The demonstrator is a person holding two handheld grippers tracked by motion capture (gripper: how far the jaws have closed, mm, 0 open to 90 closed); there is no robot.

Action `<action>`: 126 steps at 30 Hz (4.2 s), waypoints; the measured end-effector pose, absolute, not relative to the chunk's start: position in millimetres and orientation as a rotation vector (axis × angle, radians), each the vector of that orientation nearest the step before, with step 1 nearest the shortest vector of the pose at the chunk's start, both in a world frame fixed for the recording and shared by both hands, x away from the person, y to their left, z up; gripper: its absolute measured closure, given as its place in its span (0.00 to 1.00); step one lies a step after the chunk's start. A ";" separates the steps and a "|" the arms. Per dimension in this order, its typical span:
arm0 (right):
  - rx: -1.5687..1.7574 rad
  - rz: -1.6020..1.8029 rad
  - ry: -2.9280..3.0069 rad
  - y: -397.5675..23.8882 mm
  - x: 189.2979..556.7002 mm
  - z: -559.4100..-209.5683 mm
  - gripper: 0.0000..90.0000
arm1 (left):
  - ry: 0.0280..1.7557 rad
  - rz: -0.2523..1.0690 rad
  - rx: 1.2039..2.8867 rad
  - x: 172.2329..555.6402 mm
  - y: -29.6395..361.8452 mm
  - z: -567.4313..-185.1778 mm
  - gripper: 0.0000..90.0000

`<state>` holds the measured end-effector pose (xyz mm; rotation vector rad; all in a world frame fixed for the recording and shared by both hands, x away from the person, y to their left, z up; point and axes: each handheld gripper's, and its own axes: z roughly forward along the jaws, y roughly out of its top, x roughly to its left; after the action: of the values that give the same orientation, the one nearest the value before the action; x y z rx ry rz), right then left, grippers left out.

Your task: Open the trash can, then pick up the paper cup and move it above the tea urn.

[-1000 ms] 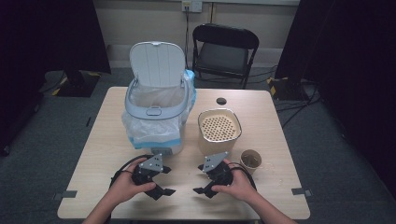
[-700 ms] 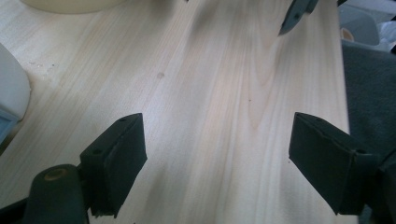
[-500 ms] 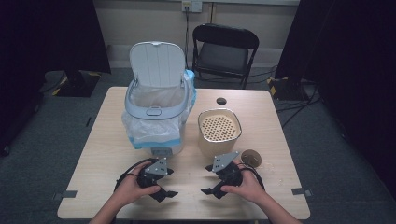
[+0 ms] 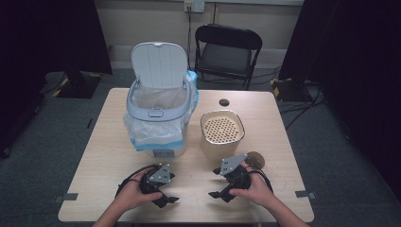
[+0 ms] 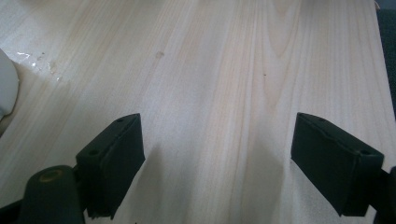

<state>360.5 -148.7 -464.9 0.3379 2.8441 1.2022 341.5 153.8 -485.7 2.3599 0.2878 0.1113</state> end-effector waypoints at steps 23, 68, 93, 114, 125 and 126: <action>0.367 1.206 2.850 -171.9 357.0 -453.8 0.17 | 0.288 0.095 2.321 341.6 162.2 -498.1 0.16; 0.416 1.191 2.780 -225.1 354.9 -408.9 0.17 | 0.262 0.090 2.313 340.1 163.6 -501.4 0.09; 0.565 1.181 2.662 -285.8 352.6 -396.9 0.17 | 0.248 0.083 2.319 339.5 162.2 -501.8 0.05; 0.736 1.216 2.583 -319.1 358.9 -424.5 0.17 | 0.247 0.083 2.320 339.5 162.1 -501.8 0.05; 0.800 1.266 2.554 -320.8 367.6 -444.9 0.17 | 0.247 0.083 2.321 339.5 162.1 -501.8 0.05; 0.800 1.268 2.553 -320.2 368.5 -446.3 0.17 | 0.247 0.082 2.320 339.5 162.1 -501.8 0.05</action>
<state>368.5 -320.2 -446.3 0.8003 2.5528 1.2683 339.5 162.1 -501.8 2.3201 0.2474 0.0824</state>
